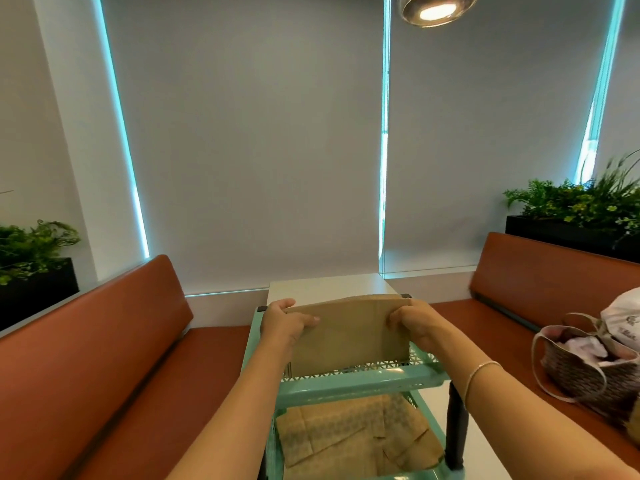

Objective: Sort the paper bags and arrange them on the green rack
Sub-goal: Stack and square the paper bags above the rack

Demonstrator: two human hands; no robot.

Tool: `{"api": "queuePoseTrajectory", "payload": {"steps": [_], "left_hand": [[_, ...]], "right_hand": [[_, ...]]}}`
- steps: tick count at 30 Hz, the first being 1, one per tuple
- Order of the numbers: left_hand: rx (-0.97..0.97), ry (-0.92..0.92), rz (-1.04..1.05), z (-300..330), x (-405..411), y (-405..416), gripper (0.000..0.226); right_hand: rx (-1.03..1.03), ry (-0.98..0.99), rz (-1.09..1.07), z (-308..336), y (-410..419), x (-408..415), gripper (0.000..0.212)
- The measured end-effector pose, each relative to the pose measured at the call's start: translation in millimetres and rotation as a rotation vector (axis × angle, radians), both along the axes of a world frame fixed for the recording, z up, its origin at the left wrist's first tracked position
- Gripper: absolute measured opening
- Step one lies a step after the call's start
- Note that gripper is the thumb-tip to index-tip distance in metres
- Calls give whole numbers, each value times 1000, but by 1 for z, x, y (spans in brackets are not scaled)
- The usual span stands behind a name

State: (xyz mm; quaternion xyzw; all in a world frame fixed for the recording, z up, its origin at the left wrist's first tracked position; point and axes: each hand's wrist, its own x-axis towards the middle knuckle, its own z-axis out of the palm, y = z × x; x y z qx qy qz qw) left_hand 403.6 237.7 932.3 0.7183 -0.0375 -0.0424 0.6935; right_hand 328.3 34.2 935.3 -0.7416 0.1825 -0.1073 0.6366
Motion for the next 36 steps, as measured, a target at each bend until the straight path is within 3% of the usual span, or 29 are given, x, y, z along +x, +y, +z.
{"api": "queuePoseTrajectory", "payload": {"steps": [6, 12, 20, 27, 36], "left_hand": [[-132, 70, 51, -10, 0, -9, 68], [-100, 87, 27, -16, -2, -8, 49], [-68, 48, 18, -11, -5, -10, 48], [269, 91, 42, -17, -13, -12, 42], [378, 83, 87, -18, -9, -9, 49]], "right_hand": [[55, 50, -57, -10, 13, 13, 30], [90, 83, -136, -11, 15, 13, 24], [64, -3, -131, -8, 9, 15, 28], [-27, 150, -111, -15, 7, 13, 23], [-91, 198, -97, -12, 3, 11, 16]]}}
